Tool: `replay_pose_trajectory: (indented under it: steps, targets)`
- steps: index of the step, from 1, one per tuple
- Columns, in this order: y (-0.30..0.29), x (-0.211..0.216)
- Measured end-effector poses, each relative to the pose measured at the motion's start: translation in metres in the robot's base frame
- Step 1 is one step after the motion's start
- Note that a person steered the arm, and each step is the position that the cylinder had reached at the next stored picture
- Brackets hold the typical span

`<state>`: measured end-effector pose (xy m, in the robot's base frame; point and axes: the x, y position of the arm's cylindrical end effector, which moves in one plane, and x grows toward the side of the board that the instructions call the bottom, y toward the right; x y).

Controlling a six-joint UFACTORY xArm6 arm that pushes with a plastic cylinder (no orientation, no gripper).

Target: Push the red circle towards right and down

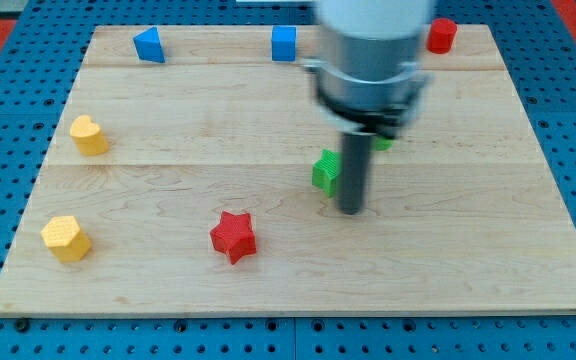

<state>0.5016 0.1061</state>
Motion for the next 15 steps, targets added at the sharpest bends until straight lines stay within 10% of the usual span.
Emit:
replay_pose_trajectory:
  steps: [1, 3, 7, 9, 11, 15]
  targets:
    - [0.117, -0.089]
    - [0.136, -0.302]
    - [0.026, -0.309]
    - [0.032, -0.243]
    - [-0.002, -0.310]
    - [-0.022, -0.192]
